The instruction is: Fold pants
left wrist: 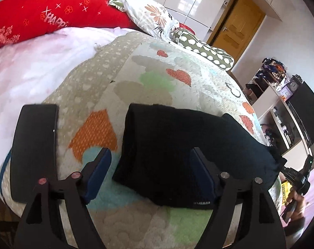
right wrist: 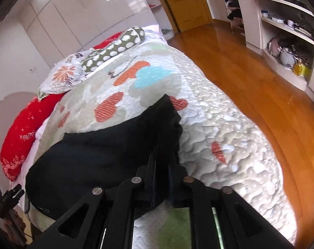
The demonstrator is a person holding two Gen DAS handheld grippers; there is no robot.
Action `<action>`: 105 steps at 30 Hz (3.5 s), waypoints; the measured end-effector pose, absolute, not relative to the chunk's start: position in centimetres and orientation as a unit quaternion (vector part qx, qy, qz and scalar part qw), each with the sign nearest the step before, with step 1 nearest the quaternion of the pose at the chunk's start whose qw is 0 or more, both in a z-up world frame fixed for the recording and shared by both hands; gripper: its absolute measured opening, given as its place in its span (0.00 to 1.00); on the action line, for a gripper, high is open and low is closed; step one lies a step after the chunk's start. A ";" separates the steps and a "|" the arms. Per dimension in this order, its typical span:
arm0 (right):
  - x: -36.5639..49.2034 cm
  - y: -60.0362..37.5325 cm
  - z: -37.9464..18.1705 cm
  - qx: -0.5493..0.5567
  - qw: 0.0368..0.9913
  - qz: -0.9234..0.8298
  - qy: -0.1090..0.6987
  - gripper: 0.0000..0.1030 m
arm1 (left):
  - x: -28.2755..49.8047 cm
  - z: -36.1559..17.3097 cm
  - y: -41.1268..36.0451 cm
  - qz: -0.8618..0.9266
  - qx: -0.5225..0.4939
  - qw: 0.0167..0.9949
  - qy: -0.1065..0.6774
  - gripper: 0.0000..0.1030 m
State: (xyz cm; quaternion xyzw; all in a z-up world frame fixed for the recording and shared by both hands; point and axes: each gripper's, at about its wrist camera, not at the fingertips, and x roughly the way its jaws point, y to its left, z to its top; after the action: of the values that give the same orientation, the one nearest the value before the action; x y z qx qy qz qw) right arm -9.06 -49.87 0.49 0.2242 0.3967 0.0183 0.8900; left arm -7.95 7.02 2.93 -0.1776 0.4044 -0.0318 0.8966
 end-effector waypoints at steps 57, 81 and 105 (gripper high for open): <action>-11.1 -47.3 -1.4 0.198 0.867 0.094 0.448 0.13 | -9.6 -0.6 5.8 -0.062 -0.217 0.874 0.430 0.04; 0.0 -29.5 1.6 -0.038 0.879 0.258 0.400 0.45 | -6.6 2.7 4.3 -0.024 -0.139 0.904 0.405 0.56; 4.3 -29.5 1.0 0.018 0.883 0.224 0.412 0.38 | -4.4 2.6 4.2 -0.027 -0.119 0.903 0.412 0.56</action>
State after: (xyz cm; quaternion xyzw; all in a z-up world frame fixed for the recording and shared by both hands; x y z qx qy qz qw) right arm 4.32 -29.50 1.00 0.0178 0.4118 0.2240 0.8831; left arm -4.36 4.16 2.57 -0.1188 0.4119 -0.0273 0.9030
